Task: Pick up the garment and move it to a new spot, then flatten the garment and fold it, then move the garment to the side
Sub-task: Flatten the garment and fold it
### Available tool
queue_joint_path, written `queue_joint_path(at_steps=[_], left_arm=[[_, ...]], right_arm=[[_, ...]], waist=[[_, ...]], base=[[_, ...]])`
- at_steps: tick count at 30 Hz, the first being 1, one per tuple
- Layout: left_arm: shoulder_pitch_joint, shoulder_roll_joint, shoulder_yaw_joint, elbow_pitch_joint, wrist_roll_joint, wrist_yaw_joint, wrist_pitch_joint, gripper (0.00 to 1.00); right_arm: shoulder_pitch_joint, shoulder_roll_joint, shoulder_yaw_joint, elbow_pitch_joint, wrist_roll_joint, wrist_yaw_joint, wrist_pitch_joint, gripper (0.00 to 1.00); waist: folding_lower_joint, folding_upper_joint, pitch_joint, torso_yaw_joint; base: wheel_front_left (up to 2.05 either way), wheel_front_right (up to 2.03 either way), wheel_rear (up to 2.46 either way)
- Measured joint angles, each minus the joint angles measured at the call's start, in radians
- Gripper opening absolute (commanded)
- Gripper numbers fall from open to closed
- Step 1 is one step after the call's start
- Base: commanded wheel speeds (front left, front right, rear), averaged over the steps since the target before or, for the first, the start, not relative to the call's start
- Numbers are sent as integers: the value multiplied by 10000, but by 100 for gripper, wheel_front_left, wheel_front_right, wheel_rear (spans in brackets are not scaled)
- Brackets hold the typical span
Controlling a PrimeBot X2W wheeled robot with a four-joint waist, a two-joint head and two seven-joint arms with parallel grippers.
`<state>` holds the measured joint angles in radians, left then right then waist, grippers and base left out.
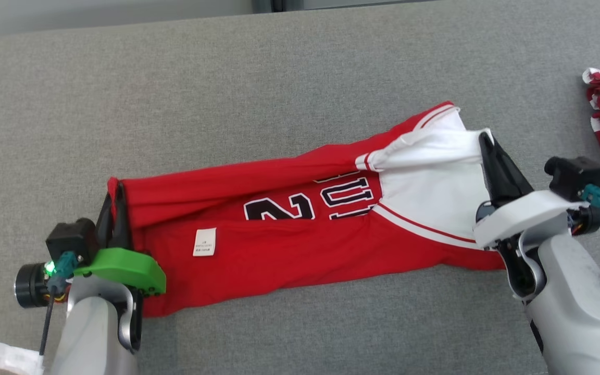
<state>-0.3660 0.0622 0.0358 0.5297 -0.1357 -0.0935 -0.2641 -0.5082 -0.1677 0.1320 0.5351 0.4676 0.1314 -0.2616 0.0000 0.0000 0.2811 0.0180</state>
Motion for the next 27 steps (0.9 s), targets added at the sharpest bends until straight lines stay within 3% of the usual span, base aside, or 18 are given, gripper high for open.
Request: queue_joint_path(at_steps=[1, 2, 3, 4, 5, 6, 7, 8, 9, 10, 16, 27], left_arm=[[119, -2, -12, 17, 52, -36, 0, 2], [270, -15, -8, 71, 84, -65, 0, 10], [426, -36, 44, 102, 84, -90, 0, 37], [551, -48, 96, 130, 82, -90, 0, 48], [695, -50, 144, 182, 82, -92, 0, 68], [849, -58, 169, 224, 94, -96, 0, 75], [1006, -69, 188, 280, 130, -94, 0, 89], [1147, -81, 203, 316, 165, -73, 0, 100], [1334, -104, 259, 336, 146, -19, 0, 100], [1515, -105, 284, 328, 150, 48, 0, 100], [2507, -107, 217, -533, -205, 430, -2, 100], [3738, -128, -1645, -2188, -1446, 1507, 0, 100]], right_arm=[[164, 25, -50, -6, 2, 0, 0, 0], [376, 67, -79, -6, 2, 0, 0, 0], [575, 115, -90, 6, 2, 0, 0, 0], [733, 151, -104, 21, 2, 0, 0, 0], [909, 197, -148, 27, -2, 2, 0, 0], [1066, 222, -182, 17, -12, 2, 0, 0], [1200, 244, -219, 19, -46, 2, 0, 0], [1309, 274, -293, 29, -111, 2, 0, 20], [1450, 318, -410, 50, -201, 2, 0, 73], [1581, 351, -495, 98, -259, 0, -2, 100], [2271, 598, -1197, -52, -667, 0, 0, 100], [3004, 961, -1680, -12, -1630, 0, 0, 100]], waist=[[0, 0, -68, -18], [0, 0, -154, -36], [0, 0, -235, -49], [0, 0, -302, -55], [0, 0, -383, -55], [0, 0, -468, -52], [0, 0, -550, -46], [0, 0, -617, -39], [0, 0, -701, -29], [0, 0, -786, -17], [-1, 0, -1262, 102], [0, 0, -1768, 556]], base=[[0, 0, 0], [0, 0, 0], [0, 0, 0], [0, 0, 0], [0, 0, 0], [0, 0, 0], [0, 0, 0], [0, 0, 0], [0, 0, 0], [0, 0, 0], [0, 0, 0], [0, 0, 0]])
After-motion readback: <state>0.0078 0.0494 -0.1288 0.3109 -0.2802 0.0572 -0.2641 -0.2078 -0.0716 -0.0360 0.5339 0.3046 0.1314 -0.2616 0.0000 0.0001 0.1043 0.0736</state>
